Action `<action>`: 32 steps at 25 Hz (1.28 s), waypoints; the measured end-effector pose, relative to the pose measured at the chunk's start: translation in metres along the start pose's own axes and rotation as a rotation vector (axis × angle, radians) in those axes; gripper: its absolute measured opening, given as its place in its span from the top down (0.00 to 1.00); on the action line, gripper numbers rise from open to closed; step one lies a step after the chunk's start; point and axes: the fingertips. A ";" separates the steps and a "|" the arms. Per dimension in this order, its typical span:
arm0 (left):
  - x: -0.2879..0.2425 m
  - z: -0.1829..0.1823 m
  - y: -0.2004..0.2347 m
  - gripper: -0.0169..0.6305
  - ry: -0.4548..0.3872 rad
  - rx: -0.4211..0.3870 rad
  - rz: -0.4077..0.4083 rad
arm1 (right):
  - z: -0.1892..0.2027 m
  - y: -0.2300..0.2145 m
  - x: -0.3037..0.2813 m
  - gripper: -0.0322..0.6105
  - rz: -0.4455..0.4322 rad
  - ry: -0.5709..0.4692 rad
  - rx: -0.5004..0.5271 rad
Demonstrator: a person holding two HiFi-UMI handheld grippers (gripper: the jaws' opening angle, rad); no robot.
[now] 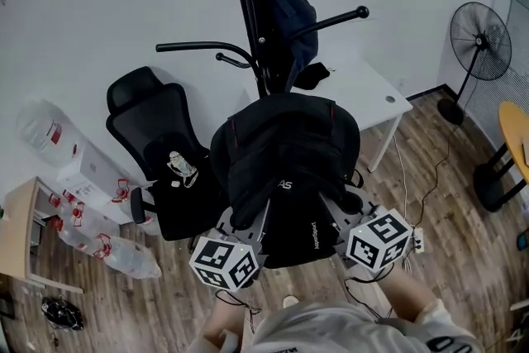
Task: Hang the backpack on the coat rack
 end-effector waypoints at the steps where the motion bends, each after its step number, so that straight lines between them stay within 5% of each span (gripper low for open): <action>1: -0.001 0.002 0.003 0.93 0.003 0.006 -0.004 | 0.003 -0.001 -0.002 0.89 0.001 0.005 -0.004; 32: -0.046 0.039 0.079 0.93 0.151 0.107 -0.081 | 0.046 -0.039 -0.072 0.89 0.098 0.120 -0.134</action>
Point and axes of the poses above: the fingertips, and each gripper's own axes: x backward along the fingers, y to its left, z out of its underside, and after that the axes turned 12 degrees about -y, right-handed
